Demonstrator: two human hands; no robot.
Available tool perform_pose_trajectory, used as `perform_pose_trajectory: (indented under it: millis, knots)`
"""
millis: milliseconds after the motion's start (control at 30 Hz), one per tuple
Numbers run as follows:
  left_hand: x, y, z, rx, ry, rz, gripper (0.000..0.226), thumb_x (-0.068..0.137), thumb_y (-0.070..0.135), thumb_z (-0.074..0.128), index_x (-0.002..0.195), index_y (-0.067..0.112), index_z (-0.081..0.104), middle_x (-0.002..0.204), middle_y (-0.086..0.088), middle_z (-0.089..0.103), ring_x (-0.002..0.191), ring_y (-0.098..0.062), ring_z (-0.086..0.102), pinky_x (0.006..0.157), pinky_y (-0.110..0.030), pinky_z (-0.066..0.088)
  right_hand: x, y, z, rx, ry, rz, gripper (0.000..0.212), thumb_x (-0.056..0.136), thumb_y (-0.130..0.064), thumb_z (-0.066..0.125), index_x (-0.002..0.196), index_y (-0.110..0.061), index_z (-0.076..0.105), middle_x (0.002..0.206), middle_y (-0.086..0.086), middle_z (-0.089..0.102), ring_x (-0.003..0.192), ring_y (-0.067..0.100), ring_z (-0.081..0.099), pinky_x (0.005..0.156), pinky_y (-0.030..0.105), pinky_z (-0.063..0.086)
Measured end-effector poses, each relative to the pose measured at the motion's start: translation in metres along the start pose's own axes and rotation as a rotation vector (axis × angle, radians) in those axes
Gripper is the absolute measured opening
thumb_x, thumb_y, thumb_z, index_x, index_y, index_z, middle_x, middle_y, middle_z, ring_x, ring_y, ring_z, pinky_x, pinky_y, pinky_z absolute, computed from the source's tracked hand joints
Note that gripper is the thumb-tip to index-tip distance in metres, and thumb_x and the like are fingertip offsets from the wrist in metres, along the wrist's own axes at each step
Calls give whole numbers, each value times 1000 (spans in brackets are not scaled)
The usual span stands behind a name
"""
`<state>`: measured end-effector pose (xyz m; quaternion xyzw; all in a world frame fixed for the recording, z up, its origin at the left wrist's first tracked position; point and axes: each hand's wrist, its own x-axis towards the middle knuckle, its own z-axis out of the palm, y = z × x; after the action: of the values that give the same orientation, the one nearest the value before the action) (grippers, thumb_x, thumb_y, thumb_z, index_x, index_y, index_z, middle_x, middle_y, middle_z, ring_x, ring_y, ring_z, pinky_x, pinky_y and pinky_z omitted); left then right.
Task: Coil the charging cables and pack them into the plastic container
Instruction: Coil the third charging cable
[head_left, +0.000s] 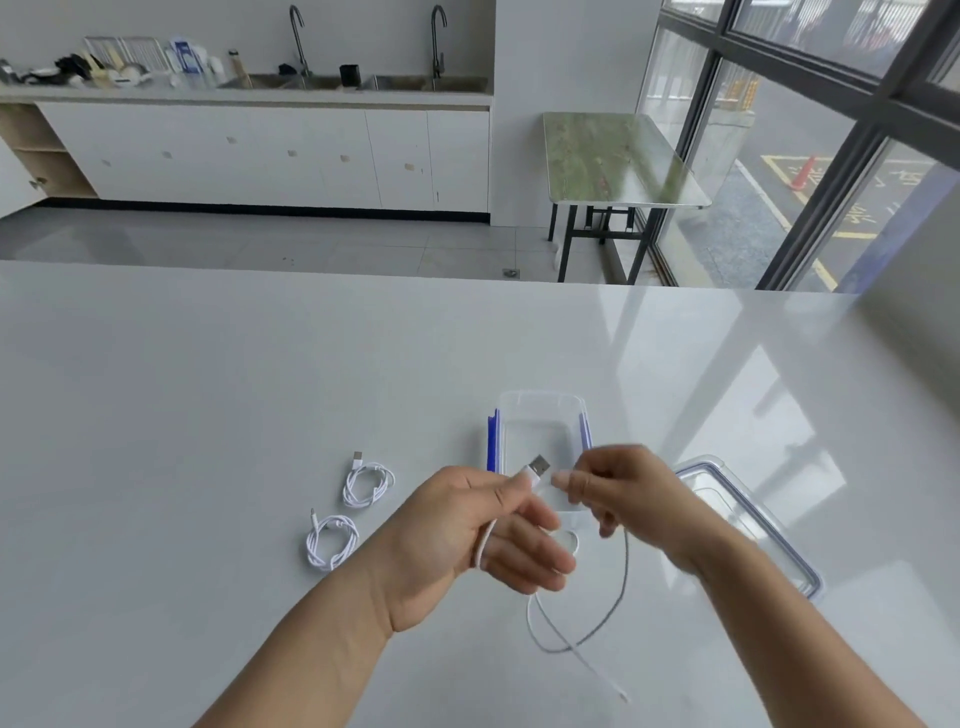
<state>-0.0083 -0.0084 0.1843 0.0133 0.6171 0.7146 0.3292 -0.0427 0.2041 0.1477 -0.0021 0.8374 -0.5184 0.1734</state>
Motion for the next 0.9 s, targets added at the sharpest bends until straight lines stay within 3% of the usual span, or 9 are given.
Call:
perform_pose_trajectory:
  millis: [100,200,300,467,567,667,767,833,900]
  knots:
    - [5,-6,2,264,81,-64,42,103,35,48,96,-2,66,90,-22,78,82,-37,75,76,-41,57,-5,-52,-13,52,85,-103,37,86,-35,76,58,-12,67,55,9,46,52,19,44,53,34,44]
    - [10,-12,4,370,214,-27,40,103,34,48,96,-1,68,88,-13,80,87,-30,76,88,-45,58,-20,-82,-9,-70,235,-210,37,85,-40,75,62,-12,65,49,-2,47,47,14,40,50,30,38]
    - [12,-11,1,63,278,45,42,103,29,47,105,-8,66,98,-23,77,94,-35,75,92,-47,58,-37,-78,11,-134,338,-279,24,84,-36,74,69,-20,66,49,-4,50,46,9,41,50,28,36]
    - [8,0,-2,-593,71,78,41,97,23,47,121,-9,58,123,-30,66,110,-39,66,103,-48,49,-52,-43,49,-47,351,-312,16,88,-24,72,78,-35,67,60,4,61,55,22,56,51,30,43]
    - [7,4,0,-698,-17,117,40,96,26,45,120,-3,57,130,-31,62,122,-42,60,110,-50,40,-54,-33,59,-73,354,-386,15,89,-24,72,83,-36,66,59,4,60,54,20,55,54,33,46]
    - [8,8,2,-750,-26,142,40,97,32,46,113,-2,58,129,-31,63,122,-43,61,88,-44,55,-53,-25,60,-154,442,-471,4,89,-35,68,86,-36,67,58,2,58,53,18,52,51,33,47]
    - [7,12,0,-858,-51,191,45,95,39,48,110,-3,58,131,-33,60,126,-44,57,108,-51,41,-53,-14,64,-193,446,-540,8,88,-41,60,93,-36,64,60,-2,56,52,14,54,48,23,45]
    - [7,16,-2,-922,-58,211,52,96,47,45,106,-3,59,131,-34,60,127,-45,57,113,-53,36,-54,-4,70,-47,372,-506,6,88,-37,64,93,-37,66,60,-6,60,50,11,56,49,17,44]
    - [6,16,-5,-950,-74,219,60,95,54,45,104,-3,60,131,-34,60,127,-45,56,113,-53,36,-50,9,72,168,227,-374,6,92,-34,69,86,-36,71,57,-1,62,49,8,56,53,22,48]
